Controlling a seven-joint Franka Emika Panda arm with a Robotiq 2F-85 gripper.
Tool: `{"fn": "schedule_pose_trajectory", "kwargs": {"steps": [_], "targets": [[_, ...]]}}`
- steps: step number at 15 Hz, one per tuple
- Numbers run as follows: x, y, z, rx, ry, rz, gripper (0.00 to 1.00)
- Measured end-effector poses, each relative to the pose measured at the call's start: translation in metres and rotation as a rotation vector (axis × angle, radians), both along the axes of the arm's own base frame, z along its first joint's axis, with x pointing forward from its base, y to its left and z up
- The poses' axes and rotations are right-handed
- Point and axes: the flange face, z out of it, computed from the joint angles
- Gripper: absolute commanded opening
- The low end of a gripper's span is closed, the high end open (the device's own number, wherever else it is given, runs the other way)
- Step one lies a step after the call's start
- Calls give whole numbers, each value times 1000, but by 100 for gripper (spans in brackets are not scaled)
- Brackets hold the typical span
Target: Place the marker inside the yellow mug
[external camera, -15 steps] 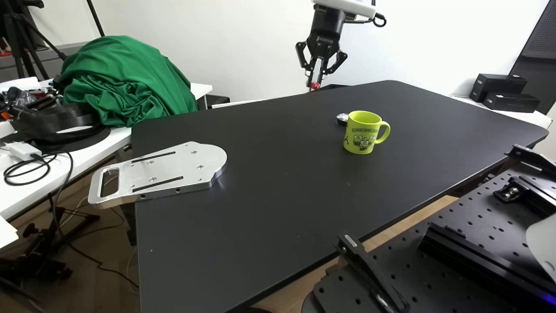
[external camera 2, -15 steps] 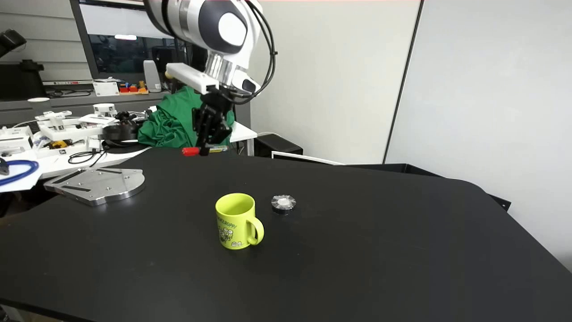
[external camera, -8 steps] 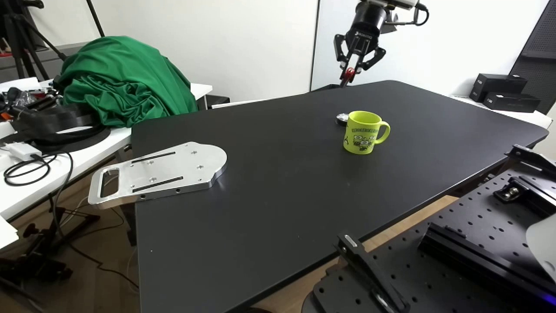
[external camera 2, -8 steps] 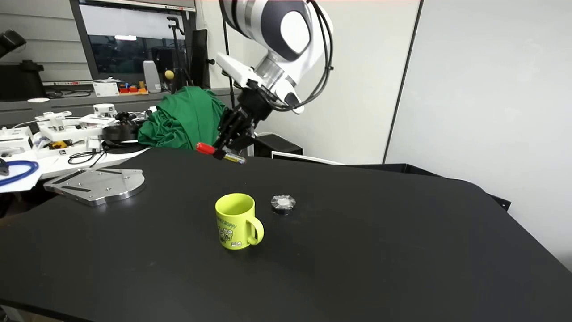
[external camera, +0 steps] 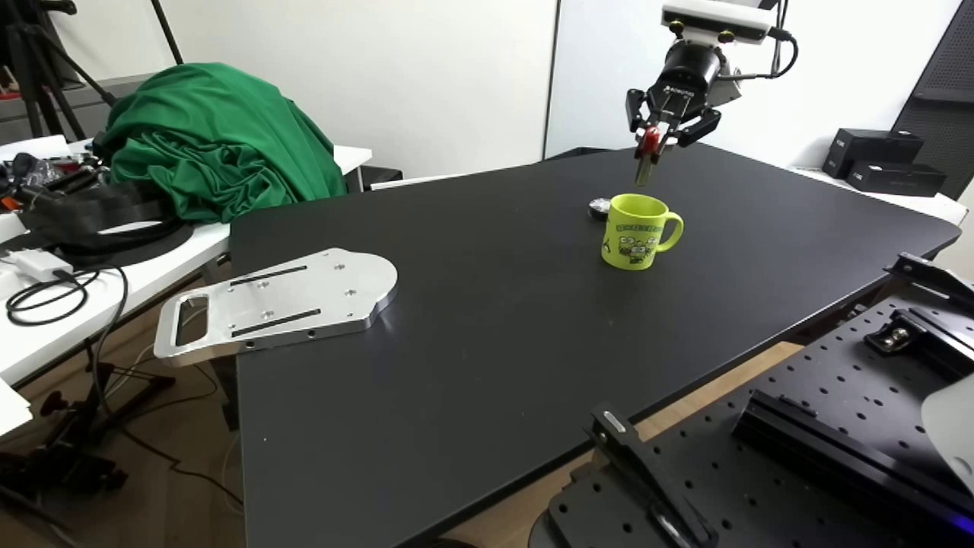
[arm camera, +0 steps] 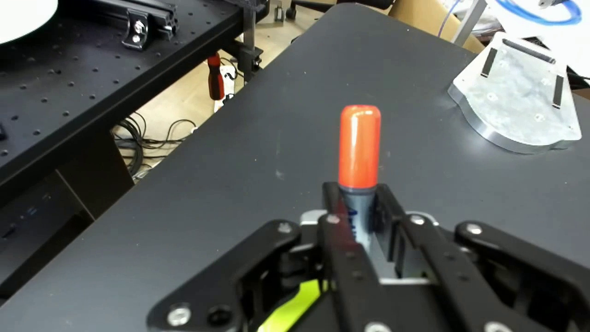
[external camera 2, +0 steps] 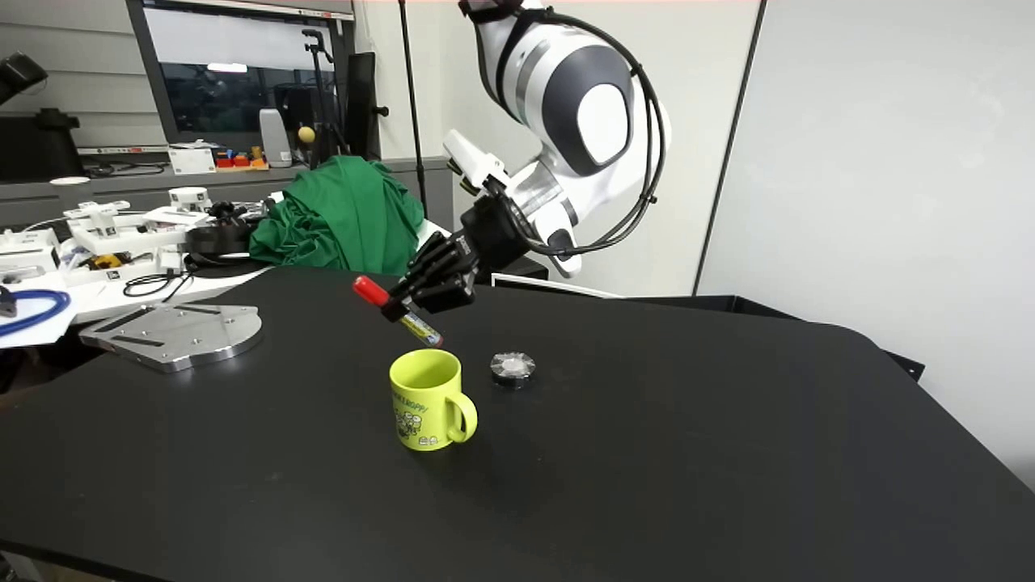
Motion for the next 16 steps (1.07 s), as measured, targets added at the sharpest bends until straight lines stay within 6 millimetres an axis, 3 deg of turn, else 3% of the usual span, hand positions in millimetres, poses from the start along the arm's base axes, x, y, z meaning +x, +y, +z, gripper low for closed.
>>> {"fn": "schedule_pose_trajectory", "kwargs": {"steps": [8,15,16], "targets": [[-9,-9,-8,38,42,-69,5],[3,-9,-48,32,37,-134,5],[3,-9,-53,30,39,-138,46]]}}
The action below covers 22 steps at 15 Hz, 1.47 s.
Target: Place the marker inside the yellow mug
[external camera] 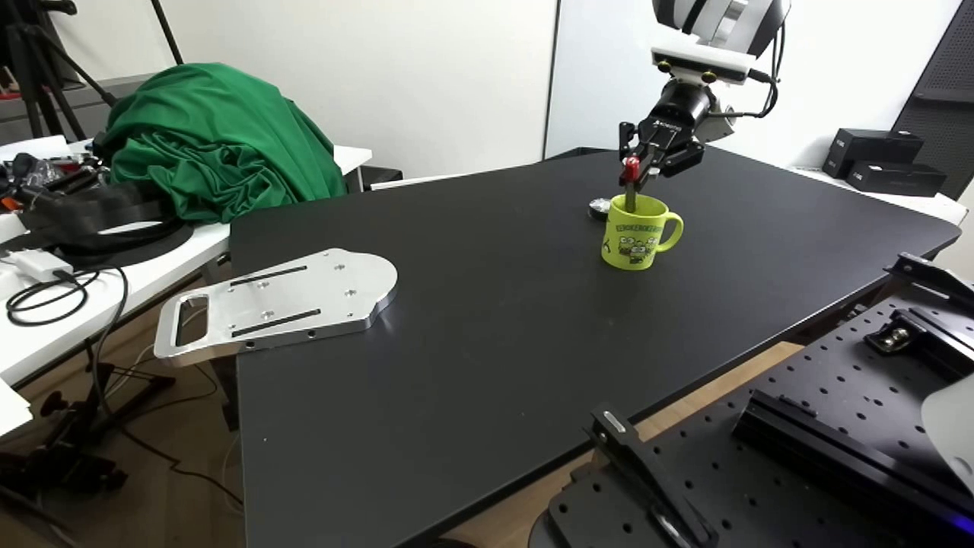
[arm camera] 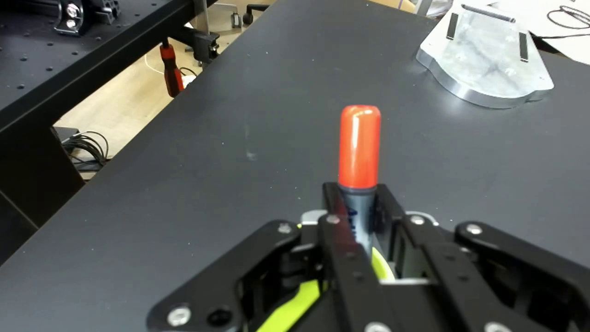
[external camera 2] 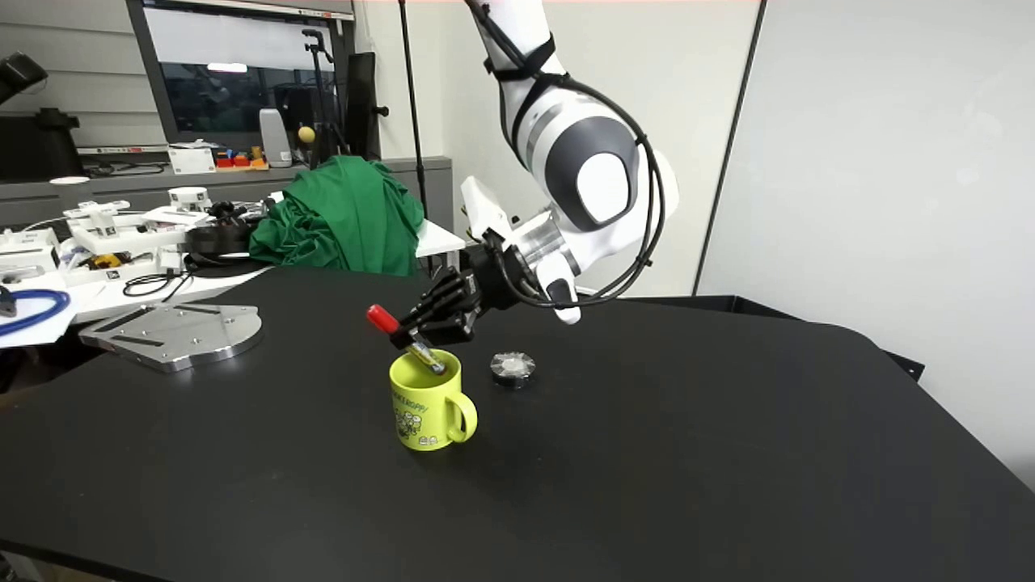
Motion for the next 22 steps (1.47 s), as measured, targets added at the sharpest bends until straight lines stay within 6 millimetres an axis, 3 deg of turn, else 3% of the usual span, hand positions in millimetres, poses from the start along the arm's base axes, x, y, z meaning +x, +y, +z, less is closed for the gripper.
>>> {"fn": "schedule_pose_trajectory", "kwargs": {"steps": [2,5,9,10,11,13,15,22], "targets": [[1,3,-8,6,4,-1,53],[15,15,-1,15,-22,28,73],[48,47,48,20,-116,105,99],[53,57,62,13,-140,147,100],[56,70,73,-3,-154,201,90],[51,107,82,-16,-165,305,100],[45,130,81,-23,-163,349,100],[39,121,77,-18,-168,342,100]]}}
